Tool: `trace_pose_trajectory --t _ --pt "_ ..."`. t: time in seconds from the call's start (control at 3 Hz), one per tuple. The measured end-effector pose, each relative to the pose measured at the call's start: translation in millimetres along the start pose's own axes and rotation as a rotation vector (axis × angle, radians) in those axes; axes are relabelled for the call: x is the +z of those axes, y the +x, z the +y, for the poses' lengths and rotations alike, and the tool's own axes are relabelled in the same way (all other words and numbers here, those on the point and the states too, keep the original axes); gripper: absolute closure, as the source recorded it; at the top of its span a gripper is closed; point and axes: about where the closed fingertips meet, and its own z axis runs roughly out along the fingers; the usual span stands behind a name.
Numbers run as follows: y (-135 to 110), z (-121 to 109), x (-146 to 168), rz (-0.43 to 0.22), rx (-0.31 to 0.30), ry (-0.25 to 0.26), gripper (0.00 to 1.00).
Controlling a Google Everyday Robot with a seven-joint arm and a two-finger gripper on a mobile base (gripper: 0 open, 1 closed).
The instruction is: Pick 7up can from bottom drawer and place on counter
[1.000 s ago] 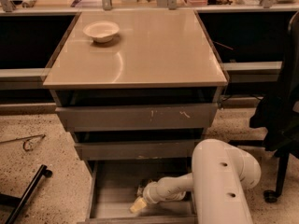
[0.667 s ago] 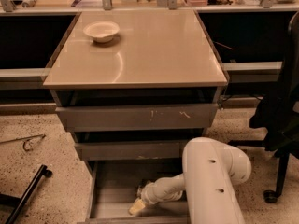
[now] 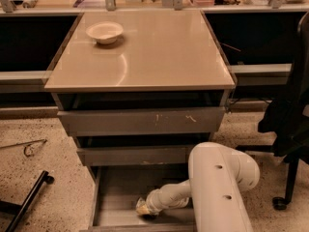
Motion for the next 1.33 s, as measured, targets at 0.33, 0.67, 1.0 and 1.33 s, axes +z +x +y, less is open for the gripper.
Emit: trace_pose_trajectory --t 0.33,0.67,1.0,1.33 --pt "0 0 0 0.0 0.0 0.0 0.65" --pt "-8 -3 -14 -0.035 0.027 -0.01 0.88" --pt "-39 -2 -65 -0.142 0.016 0.0 1.0" --pt "-64 3 -138 -0.246 -0.004 0.064 1.0"
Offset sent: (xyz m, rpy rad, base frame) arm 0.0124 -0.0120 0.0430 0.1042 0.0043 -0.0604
